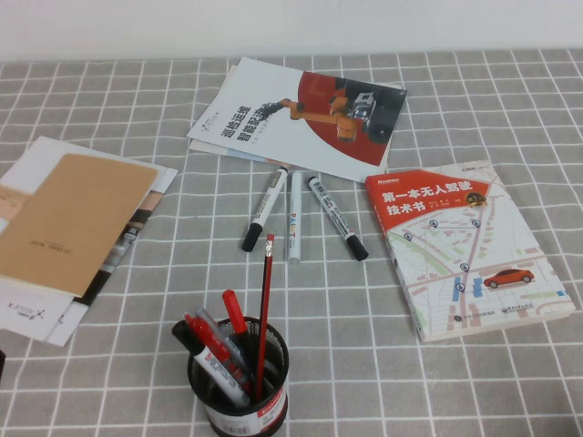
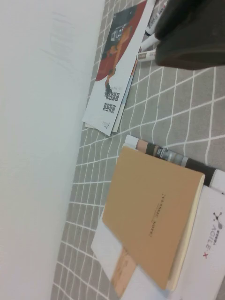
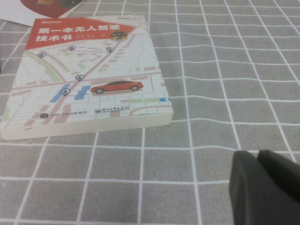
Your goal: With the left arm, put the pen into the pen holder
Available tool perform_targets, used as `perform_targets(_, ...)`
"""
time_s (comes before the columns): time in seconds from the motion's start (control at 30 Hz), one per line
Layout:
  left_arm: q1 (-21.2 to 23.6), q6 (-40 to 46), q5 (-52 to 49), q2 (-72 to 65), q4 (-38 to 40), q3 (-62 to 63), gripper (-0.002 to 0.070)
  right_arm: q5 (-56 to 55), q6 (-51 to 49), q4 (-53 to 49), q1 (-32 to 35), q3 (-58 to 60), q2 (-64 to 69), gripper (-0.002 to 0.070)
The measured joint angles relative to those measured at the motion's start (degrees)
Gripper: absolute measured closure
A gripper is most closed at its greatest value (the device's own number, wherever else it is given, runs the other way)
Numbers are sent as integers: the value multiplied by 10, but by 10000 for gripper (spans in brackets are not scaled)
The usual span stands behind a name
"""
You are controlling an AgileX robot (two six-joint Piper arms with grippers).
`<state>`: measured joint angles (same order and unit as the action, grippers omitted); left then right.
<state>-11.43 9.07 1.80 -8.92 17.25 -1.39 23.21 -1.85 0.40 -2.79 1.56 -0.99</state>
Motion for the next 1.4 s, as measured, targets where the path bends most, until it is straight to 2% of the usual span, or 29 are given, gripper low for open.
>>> perform_targets(0.27, 0, 17, -18, 0, 0, 0, 677, 0, 0, 0, 0, 0, 0, 691)
perform_targets(0.5, 0, 22, -103, 0, 2, 0, 677, 0, 0, 0, 0, 0, 0, 691)
perform_targets(0.93, 0, 35, -101, 0, 12, 0, 677, 0, 0, 0, 0, 0, 0, 691)
perform_targets(1.23, 0, 52, -175, 0, 2, 0, 677, 0, 0, 0, 0, 0, 0, 691)
perform_targets(1.4, 0, 54, -183, 0, -1, 0, 677, 0, 0, 0, 0, 0, 0, 691)
